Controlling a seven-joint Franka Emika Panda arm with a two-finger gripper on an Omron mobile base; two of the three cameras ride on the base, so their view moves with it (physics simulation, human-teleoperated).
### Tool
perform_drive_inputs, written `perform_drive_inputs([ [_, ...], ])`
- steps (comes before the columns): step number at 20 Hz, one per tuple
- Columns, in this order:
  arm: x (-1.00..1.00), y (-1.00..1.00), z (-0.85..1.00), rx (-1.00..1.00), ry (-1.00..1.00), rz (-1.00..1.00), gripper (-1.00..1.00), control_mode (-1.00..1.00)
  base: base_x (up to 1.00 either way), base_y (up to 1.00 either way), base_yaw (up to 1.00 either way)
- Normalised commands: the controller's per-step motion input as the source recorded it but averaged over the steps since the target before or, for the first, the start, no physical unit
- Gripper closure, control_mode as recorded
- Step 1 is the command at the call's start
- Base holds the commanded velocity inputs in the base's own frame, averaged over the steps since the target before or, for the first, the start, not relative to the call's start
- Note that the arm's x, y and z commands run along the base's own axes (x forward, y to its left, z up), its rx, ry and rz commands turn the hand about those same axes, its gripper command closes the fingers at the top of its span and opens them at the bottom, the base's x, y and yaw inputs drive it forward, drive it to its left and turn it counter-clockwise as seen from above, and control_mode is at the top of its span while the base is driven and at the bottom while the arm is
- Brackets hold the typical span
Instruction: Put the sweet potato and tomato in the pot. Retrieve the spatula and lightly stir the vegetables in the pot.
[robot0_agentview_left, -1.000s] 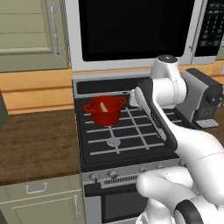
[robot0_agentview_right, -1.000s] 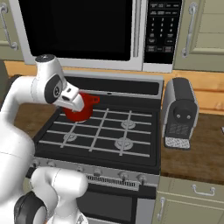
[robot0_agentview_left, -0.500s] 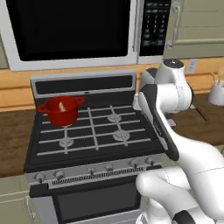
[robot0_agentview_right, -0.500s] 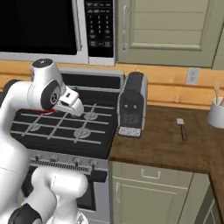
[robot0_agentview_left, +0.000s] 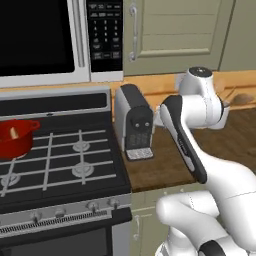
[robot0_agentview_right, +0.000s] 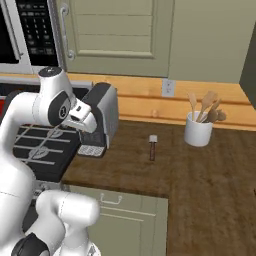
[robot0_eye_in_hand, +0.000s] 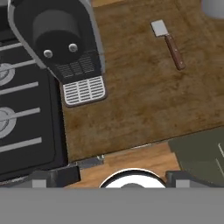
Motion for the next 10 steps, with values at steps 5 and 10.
perform_drive_inputs([
  [5, -0.05, -0.21, 0.0, 0.08, 0.0, -0.04, -1.0, -1.0, 0.3, -0.32, -0.05],
  [10, -0.6, -0.59, 0.0, 0.45, 0.0, -0.41, -1.0, -1.0, 0.0, 0.0, 0.0],
])
